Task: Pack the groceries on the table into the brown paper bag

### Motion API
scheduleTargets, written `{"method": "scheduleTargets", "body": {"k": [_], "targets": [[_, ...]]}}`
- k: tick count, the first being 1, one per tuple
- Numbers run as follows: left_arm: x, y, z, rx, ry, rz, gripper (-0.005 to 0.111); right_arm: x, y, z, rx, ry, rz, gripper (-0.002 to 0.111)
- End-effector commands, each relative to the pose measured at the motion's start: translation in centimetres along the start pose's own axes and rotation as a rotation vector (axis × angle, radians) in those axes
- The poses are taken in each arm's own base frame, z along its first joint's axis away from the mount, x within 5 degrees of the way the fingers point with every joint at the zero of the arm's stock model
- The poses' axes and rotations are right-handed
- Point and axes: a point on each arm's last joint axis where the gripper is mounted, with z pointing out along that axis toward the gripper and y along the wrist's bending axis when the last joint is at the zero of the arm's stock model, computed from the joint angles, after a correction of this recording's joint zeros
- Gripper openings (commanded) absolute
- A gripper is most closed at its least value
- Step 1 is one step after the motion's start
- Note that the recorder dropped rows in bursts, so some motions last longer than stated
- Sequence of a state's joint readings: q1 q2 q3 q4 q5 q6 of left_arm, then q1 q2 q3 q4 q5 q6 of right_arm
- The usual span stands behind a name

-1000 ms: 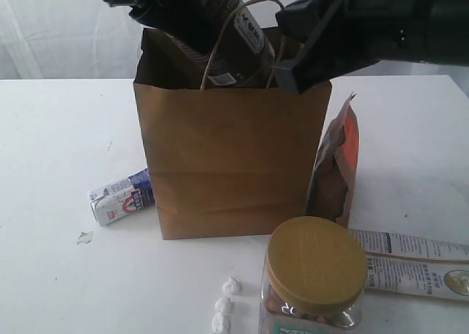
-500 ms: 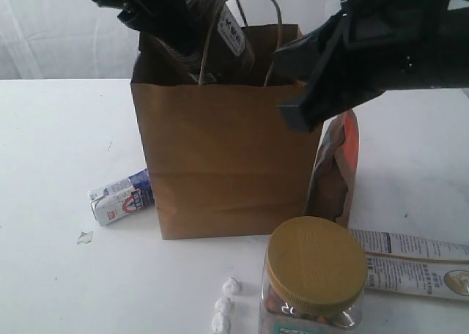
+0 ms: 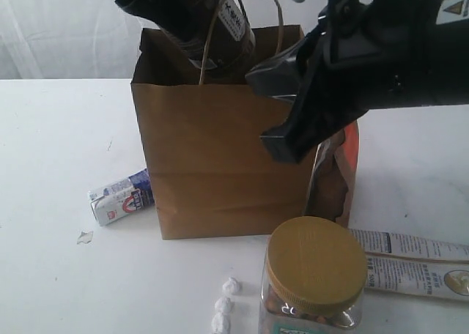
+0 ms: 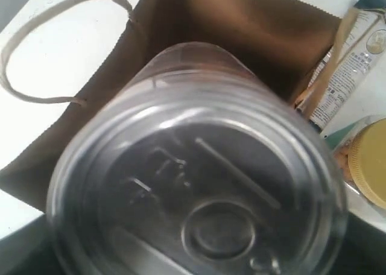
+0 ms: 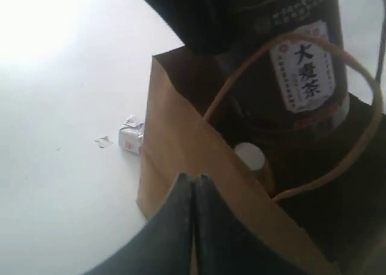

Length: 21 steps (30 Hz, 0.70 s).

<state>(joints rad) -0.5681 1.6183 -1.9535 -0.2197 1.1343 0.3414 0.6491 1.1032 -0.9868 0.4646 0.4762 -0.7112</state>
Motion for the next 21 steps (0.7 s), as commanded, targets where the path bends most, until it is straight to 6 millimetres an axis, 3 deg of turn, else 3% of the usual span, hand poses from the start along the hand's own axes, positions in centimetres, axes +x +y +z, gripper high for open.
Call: {"method": "scheduleTargets", "body": {"k": [1, 9, 13, 16, 21], "targets": [[0.3, -0.4, 0.3, 0.068, 0.063, 0.021, 0.0, 0.0, 0.7, -0.3, -0.047, 0.023, -0.03, 0.0], [0.4, -0.5, -0.2, 0.05, 0.061, 0.034, 0.0, -0.2, 0.8, -1.7, -0.026, 0.013, -0.084, 0.0], [0.4, -0.7, -1.0, 0.043, 0.045, 0.037, 0.0, -0.4, -0.3, -1.8, 0.098, -0.013, -0.092, 0.001], [0.4, -0.9, -1.4, 0.042, 0.033, 0.034, 0.0, -0.4, -0.8, -1.8, 0.148, -0.013, -0.066, 0.014], [0.3, -1.1, -1.5, 0.062, 0.022, 0.026, 0.0, -0.5, -0.8, -1.8, 0.154, -0.017, -0.055, 0.047]]}}
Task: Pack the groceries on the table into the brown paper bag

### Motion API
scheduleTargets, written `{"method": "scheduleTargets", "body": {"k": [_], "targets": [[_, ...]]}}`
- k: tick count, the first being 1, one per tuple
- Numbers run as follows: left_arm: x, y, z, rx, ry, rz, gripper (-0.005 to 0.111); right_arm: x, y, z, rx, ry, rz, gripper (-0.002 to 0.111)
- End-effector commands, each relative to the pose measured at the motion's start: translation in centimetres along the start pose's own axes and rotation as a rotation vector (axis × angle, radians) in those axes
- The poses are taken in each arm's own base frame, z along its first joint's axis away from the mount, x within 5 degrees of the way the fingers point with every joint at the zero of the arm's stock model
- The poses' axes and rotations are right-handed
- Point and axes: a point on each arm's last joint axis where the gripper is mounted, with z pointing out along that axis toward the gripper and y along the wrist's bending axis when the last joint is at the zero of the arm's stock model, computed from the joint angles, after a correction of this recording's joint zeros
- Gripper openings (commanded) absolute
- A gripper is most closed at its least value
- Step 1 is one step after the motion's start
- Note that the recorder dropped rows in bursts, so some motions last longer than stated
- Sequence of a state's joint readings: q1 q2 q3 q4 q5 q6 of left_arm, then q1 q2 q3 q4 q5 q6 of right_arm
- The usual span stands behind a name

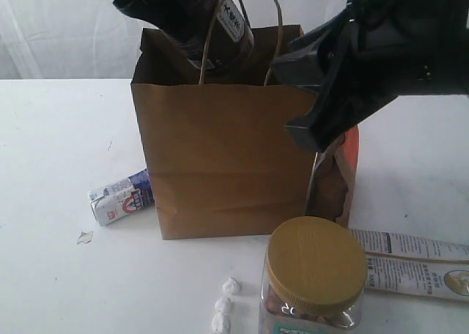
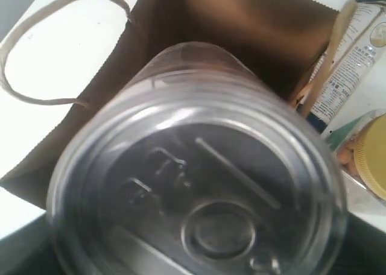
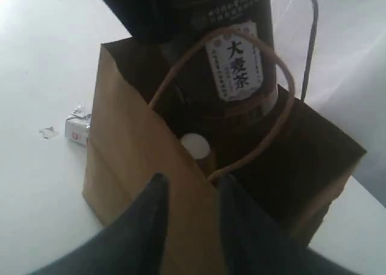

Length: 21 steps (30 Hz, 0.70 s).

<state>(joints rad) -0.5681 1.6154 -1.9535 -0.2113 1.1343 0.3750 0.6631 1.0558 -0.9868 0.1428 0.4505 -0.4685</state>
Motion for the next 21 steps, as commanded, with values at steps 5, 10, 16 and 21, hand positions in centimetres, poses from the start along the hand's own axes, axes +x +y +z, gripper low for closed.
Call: {"method": "scheduleTargets", "body": {"k": [5, 10, 16, 21], "targets": [[0.2, -1.2, -1.3, 0.084, 0.012, -0.013, 0.0, -1.0, -0.5, -0.2, 0.054, -0.098, 0.005, 0.051], [0.2, -1.2, -1.3, 0.084, 0.012, -0.013, 0.0, -1.3, -0.7, 1.0, 0.079, -0.141, 0.007, 0.051], [0.2, -1.2, -1.3, 0.084, 0.012, -0.013, 0.0, -0.5, -1.6, 3.5, 0.109, -0.111, 0.009, 0.051], [0.2, -1.2, -1.3, 0.084, 0.012, -0.013, 0.0, -0.4, -2.6, 3.9, 0.159, -0.131, 0.009, 0.049]]}}
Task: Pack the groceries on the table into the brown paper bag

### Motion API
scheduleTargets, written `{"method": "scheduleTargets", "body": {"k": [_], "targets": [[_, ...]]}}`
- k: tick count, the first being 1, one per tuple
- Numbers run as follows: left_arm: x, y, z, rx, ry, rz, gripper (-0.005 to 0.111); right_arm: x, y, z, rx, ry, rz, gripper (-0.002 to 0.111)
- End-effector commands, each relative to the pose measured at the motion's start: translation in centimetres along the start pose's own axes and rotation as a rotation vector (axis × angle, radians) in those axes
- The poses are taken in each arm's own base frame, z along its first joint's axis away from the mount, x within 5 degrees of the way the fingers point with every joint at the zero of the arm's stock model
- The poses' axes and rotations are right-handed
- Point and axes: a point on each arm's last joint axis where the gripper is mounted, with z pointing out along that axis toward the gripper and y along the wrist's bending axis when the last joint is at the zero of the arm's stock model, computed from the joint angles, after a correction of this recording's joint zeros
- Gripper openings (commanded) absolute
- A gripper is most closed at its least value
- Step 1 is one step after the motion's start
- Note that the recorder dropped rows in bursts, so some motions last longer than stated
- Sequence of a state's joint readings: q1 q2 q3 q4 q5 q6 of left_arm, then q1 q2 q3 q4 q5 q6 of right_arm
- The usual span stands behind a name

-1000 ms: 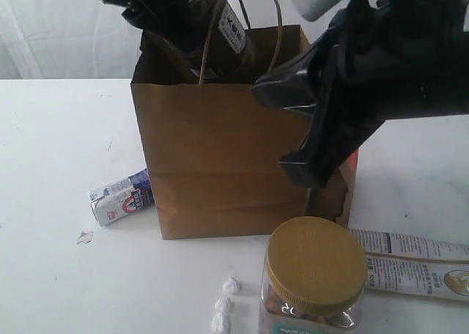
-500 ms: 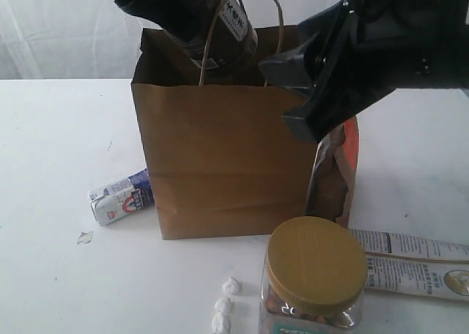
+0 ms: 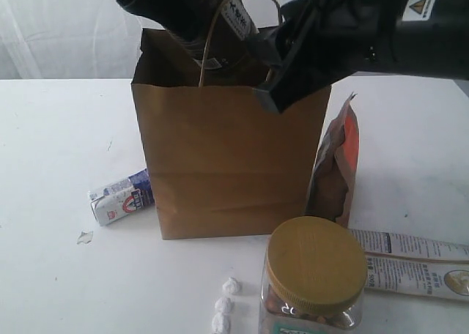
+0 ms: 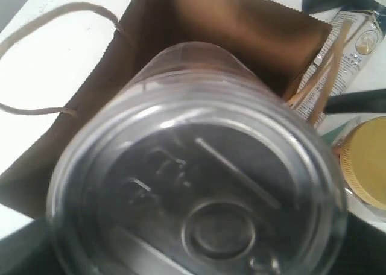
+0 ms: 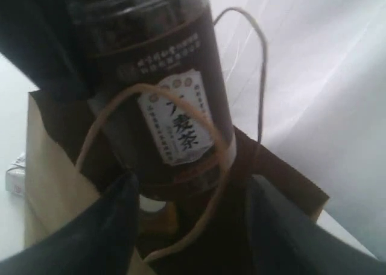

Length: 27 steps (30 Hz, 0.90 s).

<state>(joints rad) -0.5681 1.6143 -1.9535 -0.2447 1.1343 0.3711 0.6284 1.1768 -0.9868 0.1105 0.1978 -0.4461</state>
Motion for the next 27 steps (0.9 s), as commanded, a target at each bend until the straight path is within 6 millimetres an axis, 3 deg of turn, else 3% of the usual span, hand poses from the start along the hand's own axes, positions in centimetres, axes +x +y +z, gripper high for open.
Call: {"method": "scheduleTargets", "body": {"k": [1, 5, 15, 27], "targets": [[0.3, -1.0, -1.3, 0.056, 0.03, -0.002, 0.0, 0.0, -1.0, 0.4, 0.052, -0.031, 0.001, 0.048], [0.3, -1.0, -1.3, 0.056, 0.03, -0.002, 0.0, 0.1, -1.0, 0.8, 0.052, -0.029, 0.001, 0.04], [0.3, -1.0, -1.3, 0.056, 0.03, 0.0, 0.0, -0.6, -1.3, 1.0, 0.092, -0.112, 0.002, 0.0], [0.3, -1.0, -1.3, 0.056, 0.029, 0.009, 0.0, -0.5, -1.0, -1.9, 0.035, -0.015, 0.007, 0.0]]}}
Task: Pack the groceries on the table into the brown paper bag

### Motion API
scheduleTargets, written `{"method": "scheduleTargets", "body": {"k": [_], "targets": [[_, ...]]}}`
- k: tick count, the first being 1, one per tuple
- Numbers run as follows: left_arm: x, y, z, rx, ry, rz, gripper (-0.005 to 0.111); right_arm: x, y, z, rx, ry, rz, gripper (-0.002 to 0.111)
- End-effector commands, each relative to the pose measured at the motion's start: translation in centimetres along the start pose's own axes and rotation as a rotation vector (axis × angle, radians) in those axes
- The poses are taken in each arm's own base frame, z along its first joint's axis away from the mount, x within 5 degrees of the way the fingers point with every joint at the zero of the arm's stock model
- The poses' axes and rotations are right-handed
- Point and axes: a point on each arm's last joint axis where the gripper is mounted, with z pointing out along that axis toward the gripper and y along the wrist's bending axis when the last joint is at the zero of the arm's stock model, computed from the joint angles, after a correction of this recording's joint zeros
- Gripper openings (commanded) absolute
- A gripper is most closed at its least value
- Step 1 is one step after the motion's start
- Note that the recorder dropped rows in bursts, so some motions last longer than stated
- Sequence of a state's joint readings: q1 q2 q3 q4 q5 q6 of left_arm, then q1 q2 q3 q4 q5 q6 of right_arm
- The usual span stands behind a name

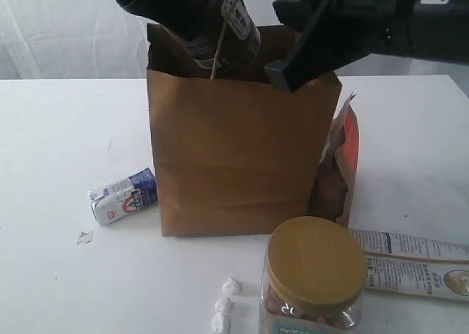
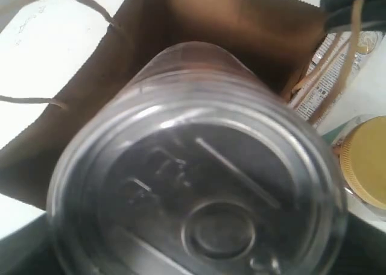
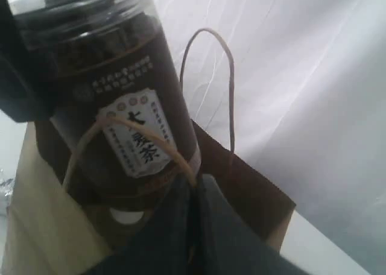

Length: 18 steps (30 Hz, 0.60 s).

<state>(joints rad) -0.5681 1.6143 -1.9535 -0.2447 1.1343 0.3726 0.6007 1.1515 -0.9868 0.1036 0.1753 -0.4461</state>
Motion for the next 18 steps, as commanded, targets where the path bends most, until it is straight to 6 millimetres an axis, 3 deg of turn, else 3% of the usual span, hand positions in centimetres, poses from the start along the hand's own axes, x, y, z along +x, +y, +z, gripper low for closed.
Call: {"method": "scheduleTargets", "body": {"k": [1, 9, 18], "targets": [[0.3, -1.0, -1.3, 0.056, 0.029, 0.008, 0.0, -0.3, -0.1, -1.3, -0.01, 0.018, 0.008, 0.0], [0.3, -1.0, -1.3, 0.053, 0.031, 0.008, 0.0, -0.4, 0.5, -2.6, -0.078, 0.042, 0.057, 0.0], [-0.4, -1.3, -1.2, 0.097, -0.044, -0.009, 0.0, -1.0, 3.1, -2.8, -0.226, 0.021, -0.028, 0.0]]}}
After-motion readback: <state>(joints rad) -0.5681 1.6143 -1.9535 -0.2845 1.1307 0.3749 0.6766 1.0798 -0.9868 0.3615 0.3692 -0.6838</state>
